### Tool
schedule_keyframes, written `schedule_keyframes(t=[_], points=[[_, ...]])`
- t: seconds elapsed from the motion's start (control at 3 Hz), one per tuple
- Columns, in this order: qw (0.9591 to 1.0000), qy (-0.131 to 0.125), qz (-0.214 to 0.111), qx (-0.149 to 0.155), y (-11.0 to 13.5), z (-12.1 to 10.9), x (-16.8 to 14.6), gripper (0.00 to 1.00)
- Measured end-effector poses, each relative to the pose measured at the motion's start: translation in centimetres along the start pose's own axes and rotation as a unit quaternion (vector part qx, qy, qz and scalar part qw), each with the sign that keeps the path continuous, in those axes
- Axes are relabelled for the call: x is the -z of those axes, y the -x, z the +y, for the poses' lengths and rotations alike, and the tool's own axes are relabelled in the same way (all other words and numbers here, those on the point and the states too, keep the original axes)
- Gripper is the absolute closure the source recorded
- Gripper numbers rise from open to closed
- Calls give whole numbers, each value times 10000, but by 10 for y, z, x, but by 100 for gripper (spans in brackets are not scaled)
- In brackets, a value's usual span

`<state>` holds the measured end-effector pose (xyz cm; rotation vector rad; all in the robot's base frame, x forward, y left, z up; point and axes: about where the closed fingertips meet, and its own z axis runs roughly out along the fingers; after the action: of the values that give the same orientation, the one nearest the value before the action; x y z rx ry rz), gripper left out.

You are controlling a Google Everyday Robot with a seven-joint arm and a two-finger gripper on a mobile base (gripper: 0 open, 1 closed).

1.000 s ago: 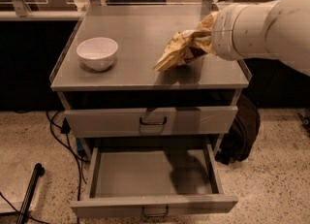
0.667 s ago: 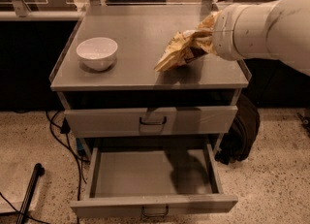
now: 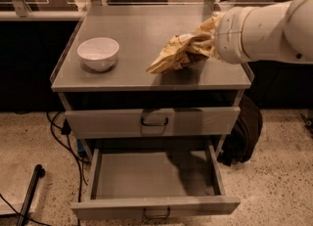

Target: Place brown chip bag into middle drawer

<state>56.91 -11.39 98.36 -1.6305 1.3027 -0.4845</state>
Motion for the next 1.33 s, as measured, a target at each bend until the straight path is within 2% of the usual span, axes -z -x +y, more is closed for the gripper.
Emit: schedule_keyframes(t=[0.33, 0.67, 1.0, 1.33], points=[[9947, 156, -979, -267, 17, 1, 18, 100], [9832, 4, -1814, -192, 22, -8, 70, 100], [9781, 188, -2057, 269, 30, 5, 86, 100], [9779, 192, -2062, 272, 31, 6, 85, 100]])
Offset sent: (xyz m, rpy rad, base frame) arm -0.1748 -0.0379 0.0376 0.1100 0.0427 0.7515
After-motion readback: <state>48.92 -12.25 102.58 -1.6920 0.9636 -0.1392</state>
